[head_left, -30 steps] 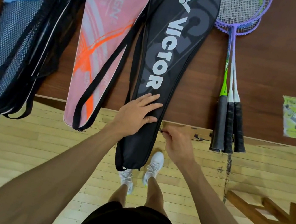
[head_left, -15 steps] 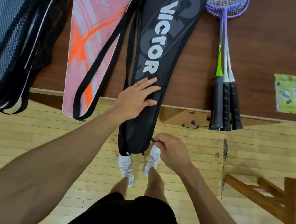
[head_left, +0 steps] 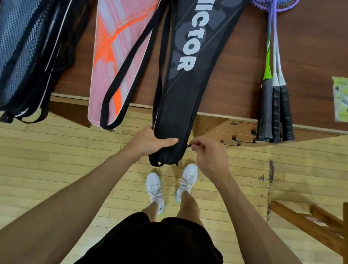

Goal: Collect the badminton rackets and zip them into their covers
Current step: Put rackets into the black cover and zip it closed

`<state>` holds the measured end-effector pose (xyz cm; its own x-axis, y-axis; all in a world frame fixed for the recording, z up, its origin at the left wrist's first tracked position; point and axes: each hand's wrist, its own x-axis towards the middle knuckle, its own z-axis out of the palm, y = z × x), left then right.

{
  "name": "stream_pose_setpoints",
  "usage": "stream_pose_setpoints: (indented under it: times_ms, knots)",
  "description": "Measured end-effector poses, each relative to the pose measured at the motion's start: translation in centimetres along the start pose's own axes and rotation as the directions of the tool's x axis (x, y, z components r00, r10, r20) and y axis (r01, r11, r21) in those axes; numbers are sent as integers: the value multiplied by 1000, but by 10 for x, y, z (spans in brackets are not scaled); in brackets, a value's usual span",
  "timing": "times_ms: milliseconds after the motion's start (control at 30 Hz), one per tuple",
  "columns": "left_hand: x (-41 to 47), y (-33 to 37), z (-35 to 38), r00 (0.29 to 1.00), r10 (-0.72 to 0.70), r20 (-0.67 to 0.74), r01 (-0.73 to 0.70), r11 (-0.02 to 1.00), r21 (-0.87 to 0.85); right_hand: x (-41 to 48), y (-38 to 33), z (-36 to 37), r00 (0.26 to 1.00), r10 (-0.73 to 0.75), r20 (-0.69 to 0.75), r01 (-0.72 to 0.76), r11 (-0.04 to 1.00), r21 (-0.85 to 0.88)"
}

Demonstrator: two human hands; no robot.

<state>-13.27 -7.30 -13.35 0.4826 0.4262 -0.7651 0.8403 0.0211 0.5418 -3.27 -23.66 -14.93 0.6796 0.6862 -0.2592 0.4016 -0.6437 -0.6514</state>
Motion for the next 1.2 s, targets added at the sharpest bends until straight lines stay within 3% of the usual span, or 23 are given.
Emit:
stream_pose_setpoints:
  times_ms: [67, 133, 267, 367, 567, 633, 700, 767, 833, 967, 1100, 1200]
  knots:
    - [-1, 0, -2, 1000, 21, 3, -20, 990, -141, 3, -5, -4, 999, -30, -32, 29, 999, -28]
    - [3, 4, -2, 993, 60, -97, -76, 981, -179, 8, -8, -9, 997, -66, -39, 62, 993, -96]
    - [21, 24, 5, 971, 103, -214, -139, 977, -160, 15, -7, -19, 993, -80, -83, 61, 976, -210]
    - [37, 33, 12, 958, 114, -263, -132, 990, -53, 14, -5, -21, 988, -84, -130, 49, 967, -249]
    - [44, 39, 16, 961, 93, -260, -94, 996, 8, 20, -1, -23, 999, -33, -36, 21, 957, -288]
    - [42, 41, 14, 969, 91, -231, -90, 996, 15, 22, 1, -23, 1000, 23, -16, -26, 982, -186]
    - [39, 41, 10, 974, 93, -207, -99, 995, -18, 27, 1, -23, 984, 178, 23, -179, 982, 59]
    - [35, 37, 4, 985, 102, -138, -112, 992, -64, 37, -5, -21, 938, 334, 91, -346, 891, 295]
    - [33, 35, -5, 993, 117, -21, -118, 987, -113, 54, -10, -18, 916, 377, 137, -397, 806, 439]
    - [27, 40, -30, 992, 127, -28, -130, 975, -179, 87, -23, -25, 937, 332, 113, -337, 765, 549]
    - [28, 47, -43, 990, 138, 33, -132, 981, -141, 119, -33, -33, 924, 349, 157, -346, 589, 730]
    - [32, 54, -42, 994, 103, 32, -97, 984, -147, 138, -42, -35, 927, 346, 142, -350, 668, 656]
